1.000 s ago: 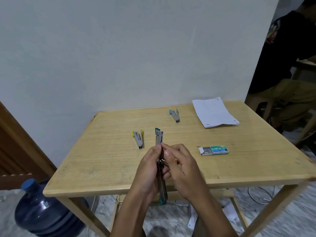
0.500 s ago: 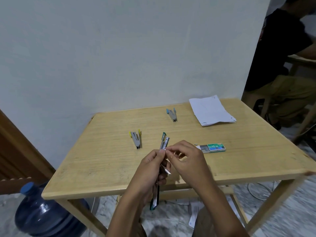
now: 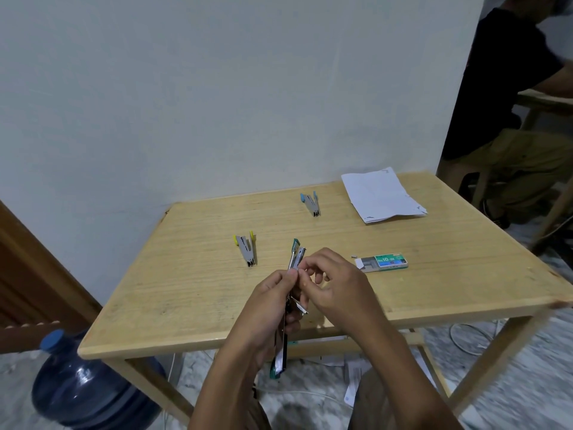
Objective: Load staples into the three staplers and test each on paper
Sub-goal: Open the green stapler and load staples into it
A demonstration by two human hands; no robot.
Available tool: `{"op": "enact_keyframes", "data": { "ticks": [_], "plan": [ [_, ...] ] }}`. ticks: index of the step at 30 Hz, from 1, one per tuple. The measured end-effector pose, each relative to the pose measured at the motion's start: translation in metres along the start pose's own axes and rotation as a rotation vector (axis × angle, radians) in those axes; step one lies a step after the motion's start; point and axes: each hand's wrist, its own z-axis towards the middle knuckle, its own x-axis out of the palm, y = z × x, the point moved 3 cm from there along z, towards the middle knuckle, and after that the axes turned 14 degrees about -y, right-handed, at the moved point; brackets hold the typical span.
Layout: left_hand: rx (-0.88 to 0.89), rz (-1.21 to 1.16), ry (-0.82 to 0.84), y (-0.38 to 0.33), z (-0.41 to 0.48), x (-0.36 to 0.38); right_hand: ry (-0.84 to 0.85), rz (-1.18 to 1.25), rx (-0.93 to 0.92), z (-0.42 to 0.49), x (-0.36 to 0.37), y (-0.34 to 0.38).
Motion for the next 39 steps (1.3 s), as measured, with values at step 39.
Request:
{"op": "enact_keyframes", "data": {
  "ticks": [39],
  "plan": [
    [-0.255, -0.354, 0.022, 0.022, 0.035, 0.01, 0.059, -0.452, 0.286, 0.033, -0.068, -0.077]
  ]
}}
